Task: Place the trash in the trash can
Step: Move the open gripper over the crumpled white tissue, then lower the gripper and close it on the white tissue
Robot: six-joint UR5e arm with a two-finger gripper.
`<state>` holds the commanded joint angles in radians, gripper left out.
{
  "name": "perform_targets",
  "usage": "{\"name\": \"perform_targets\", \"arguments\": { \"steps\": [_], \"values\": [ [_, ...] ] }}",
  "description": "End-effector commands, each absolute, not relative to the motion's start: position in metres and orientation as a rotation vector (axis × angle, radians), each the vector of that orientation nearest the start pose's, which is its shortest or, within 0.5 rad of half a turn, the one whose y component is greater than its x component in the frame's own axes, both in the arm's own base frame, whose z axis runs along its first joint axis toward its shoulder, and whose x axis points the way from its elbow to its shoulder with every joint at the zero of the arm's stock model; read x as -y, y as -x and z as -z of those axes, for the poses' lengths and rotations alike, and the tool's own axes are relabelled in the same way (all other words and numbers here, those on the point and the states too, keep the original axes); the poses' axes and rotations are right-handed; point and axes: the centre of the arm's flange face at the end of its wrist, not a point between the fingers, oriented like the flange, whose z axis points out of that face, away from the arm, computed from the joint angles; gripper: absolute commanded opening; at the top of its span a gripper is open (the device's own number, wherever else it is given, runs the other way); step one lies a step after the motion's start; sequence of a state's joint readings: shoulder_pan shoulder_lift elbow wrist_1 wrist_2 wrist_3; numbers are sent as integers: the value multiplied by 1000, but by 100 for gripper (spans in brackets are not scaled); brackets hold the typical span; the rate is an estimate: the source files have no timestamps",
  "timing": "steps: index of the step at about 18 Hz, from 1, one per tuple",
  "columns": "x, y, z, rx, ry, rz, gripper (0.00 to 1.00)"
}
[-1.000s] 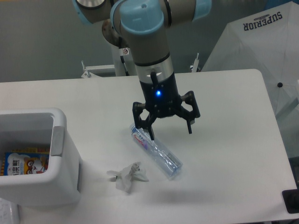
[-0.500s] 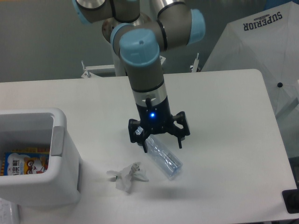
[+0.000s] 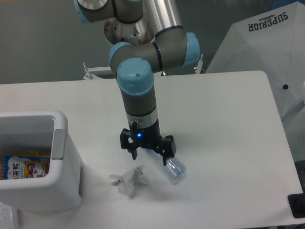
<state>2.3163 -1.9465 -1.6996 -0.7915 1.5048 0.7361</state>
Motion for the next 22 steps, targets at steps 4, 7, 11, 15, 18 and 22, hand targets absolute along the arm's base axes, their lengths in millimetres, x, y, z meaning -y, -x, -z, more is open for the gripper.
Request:
{"name": "perform_targets", "arguments": {
  "steps": [4, 7, 11, 15, 18, 22],
  "values": [
    [-570, 316, -274, -47, 2890, -161, 100],
    [-578, 312, -263, -47, 2873, -161, 100],
    [-583, 311, -252, -20, 2868, -136, 100],
    [-587, 308, -245, -8, 2863, -135, 100],
    [-587, 308, -245, 6, 2863, -133, 71],
    [-588, 307, -246, 32, 2861, -131, 36]
  ]
}}
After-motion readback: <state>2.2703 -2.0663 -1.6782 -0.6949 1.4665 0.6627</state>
